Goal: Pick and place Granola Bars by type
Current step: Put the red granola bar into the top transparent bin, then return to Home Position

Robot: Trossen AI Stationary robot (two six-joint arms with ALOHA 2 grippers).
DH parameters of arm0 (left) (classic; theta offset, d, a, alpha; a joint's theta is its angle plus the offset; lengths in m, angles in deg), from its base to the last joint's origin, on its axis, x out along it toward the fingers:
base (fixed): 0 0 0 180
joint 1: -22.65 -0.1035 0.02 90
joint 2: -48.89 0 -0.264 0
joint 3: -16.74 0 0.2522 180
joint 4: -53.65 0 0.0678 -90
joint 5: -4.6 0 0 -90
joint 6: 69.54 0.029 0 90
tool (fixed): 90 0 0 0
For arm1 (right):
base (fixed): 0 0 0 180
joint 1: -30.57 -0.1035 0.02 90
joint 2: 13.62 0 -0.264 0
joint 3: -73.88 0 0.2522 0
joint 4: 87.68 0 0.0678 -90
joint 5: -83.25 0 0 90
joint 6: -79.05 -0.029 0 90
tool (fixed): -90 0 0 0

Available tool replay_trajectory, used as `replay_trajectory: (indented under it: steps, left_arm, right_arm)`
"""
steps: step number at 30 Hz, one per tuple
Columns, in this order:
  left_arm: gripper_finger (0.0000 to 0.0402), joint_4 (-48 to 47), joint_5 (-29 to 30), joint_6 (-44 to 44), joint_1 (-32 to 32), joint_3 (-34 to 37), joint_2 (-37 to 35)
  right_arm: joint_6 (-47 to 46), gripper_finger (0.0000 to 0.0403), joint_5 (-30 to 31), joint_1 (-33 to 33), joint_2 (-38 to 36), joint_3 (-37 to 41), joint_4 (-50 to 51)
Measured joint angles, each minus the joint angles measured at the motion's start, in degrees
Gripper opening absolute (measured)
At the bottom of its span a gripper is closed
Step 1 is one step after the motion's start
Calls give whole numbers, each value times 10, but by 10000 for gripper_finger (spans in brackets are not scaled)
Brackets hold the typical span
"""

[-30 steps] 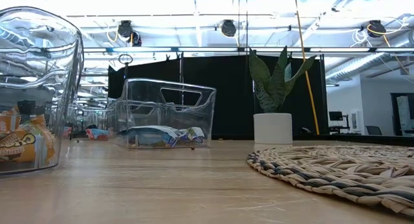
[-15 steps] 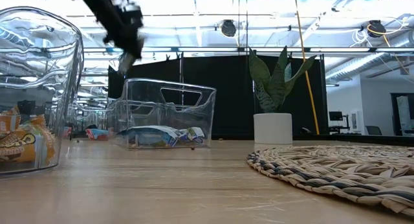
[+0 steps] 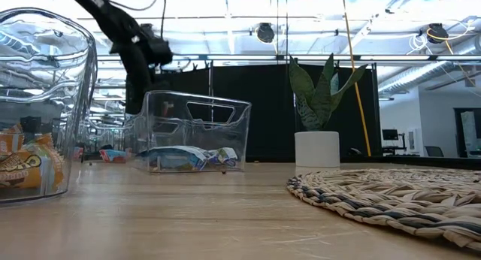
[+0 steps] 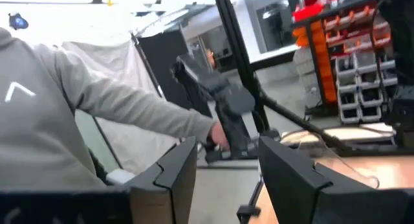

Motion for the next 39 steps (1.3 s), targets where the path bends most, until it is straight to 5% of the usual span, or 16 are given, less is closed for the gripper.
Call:
replay_trajectory:
  steps: [5, 17, 26, 32, 39]
  left_arm:
    - [25, 8, 7, -11, -16, -1, 33]
    - [175, 13, -25, -87, -17, -3, -37]
    - [241, 27, -168, -255, 31, -3, -229]
    - [256, 20, -177, -435, 80, -3, -379]
    - [256, 36, -167, -485, 188, -3, -513]
  right_arm:
    - [1, 155, 29, -4, 0, 0, -20]
    - [13, 155, 29, -4, 0, 0, -26]
    - [75, 155, 27, -4, 0, 0, -13]
    - [81, 155, 26, 1, 0, 0, -17]
    - [70, 155, -62, 4, -5, 1, 11]
